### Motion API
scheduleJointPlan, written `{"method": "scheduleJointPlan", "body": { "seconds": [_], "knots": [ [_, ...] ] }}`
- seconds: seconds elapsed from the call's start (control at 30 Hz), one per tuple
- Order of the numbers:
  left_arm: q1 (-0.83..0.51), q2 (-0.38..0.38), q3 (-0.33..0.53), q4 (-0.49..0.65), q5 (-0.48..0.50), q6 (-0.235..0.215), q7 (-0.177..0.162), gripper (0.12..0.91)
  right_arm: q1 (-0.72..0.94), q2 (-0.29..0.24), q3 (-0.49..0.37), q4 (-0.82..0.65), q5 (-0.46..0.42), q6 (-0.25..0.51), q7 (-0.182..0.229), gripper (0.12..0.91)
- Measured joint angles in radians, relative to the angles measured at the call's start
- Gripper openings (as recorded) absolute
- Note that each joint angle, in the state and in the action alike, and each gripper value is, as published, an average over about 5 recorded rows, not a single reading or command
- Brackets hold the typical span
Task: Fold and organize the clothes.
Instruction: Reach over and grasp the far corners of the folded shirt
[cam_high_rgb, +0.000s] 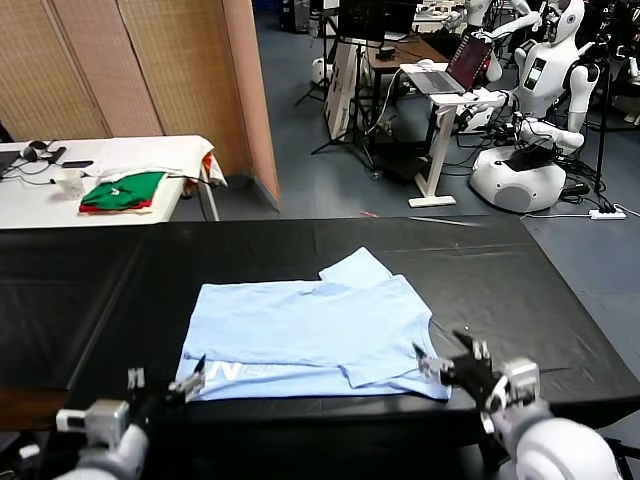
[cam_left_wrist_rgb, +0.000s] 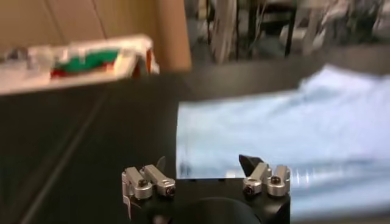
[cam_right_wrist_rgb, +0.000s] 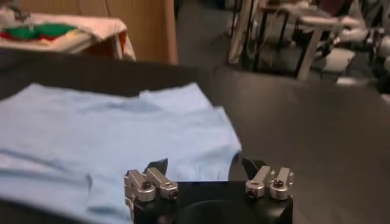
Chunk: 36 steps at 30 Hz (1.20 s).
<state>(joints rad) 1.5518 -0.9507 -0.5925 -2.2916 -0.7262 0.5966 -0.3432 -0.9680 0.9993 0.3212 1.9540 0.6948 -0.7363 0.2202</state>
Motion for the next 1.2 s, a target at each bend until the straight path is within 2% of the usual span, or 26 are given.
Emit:
{"method": "scheduleJointPlan", "body": {
  "seconds": [0.17,0.4,0.6,0.83,1.1,1.2],
  "knots": [
    [-0.213,0.049,0.051,0.130,-0.129,0.041,0.006,0.907,0.132,0.035,-0.083,-0.153,-0.009,0.000,-0.002,0.907],
    [-0.468,0.078,0.182,0.352,-0.183,0.086,0.021,0.907,0.263,0.077,-0.184,-0.321,-0.039,0.000,-0.025,0.907],
    [-0.613,0.071,0.269,0.510,-0.193,0.101,0.042,0.907,0.340,0.109,-0.247,-0.419,-0.047,0.000,-0.034,0.907],
    [-0.696,0.058,0.311,0.632,-0.195,0.115,0.052,0.907,0.388,0.139,-0.281,-0.498,-0.050,0.000,-0.043,0.907],
    [-0.696,0.047,0.317,0.664,-0.214,0.140,0.052,0.907,0.436,0.184,-0.313,-0.577,-0.074,0.000,-0.057,0.905],
    [-0.695,0.046,0.317,0.671,-0.223,0.140,0.050,0.907,0.439,0.199,-0.317,-0.595,-0.080,0.000,-0.057,0.850]
  ]
}}
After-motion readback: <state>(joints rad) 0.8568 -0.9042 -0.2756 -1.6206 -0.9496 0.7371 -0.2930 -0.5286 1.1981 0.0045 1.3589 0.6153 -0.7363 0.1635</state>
